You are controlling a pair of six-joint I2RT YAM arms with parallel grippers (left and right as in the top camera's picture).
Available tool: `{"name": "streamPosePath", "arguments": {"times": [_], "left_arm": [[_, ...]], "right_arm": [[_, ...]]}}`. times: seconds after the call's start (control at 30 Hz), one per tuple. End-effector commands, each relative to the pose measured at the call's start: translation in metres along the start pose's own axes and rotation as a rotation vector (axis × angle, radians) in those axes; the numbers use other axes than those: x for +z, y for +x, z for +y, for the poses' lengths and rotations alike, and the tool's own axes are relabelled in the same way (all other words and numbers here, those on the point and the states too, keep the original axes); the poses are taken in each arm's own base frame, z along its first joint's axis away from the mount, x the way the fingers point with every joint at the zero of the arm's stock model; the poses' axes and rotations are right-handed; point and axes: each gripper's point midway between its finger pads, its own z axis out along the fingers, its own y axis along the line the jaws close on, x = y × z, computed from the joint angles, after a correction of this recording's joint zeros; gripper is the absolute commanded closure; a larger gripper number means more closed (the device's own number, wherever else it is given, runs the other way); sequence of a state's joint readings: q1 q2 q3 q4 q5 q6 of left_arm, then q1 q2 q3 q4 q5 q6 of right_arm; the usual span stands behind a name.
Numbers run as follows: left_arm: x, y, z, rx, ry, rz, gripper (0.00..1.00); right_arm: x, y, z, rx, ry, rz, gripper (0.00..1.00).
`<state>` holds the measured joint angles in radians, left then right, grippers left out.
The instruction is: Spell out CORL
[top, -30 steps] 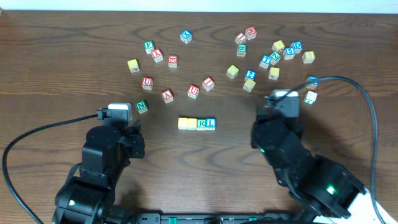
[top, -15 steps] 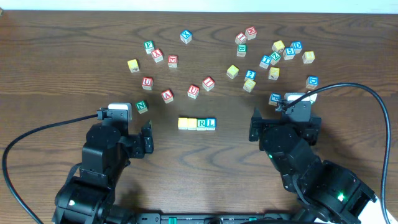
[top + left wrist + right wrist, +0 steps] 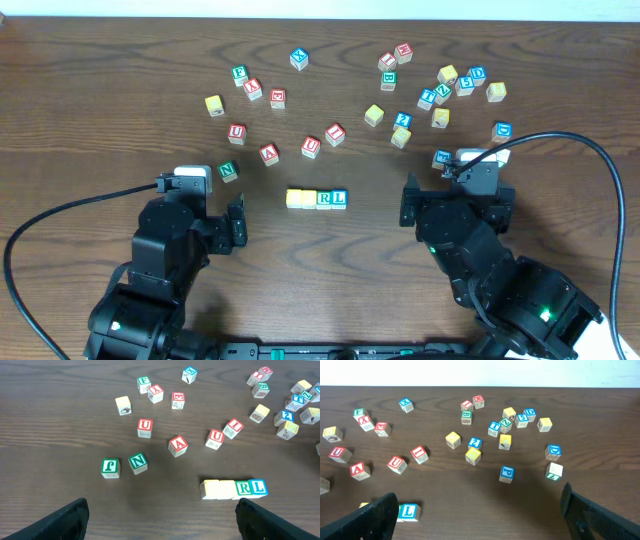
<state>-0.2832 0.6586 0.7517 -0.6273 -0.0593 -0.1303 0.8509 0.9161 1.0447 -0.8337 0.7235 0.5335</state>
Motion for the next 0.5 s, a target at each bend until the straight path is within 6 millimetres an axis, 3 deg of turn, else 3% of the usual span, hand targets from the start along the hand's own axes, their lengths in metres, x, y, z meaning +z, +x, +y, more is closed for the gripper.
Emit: {"name": "streamPosePath", "arguments": {"times": [0.0, 0.27, 0.47], "left_arm": [[-0.007, -0.013, 0.002, -0.003, -0.013, -0.034, 0.08], [-0.007, -0.012, 0.002, -0.002, -0.011, -0.034, 0.08], [-0.03, 0.003, 0.01, -0.021, -0.006, -0.126, 0.08]], "right_arm": [[0.001, -0.003, -0.005, 0.007, 0.028, -0.013, 0.01], [0.001, -0.003, -0.006, 0.007, 0.028, -0.013, 0.01], [0.001, -0.003, -0.005, 0.007, 0.028, -0.013, 0.01]]}}
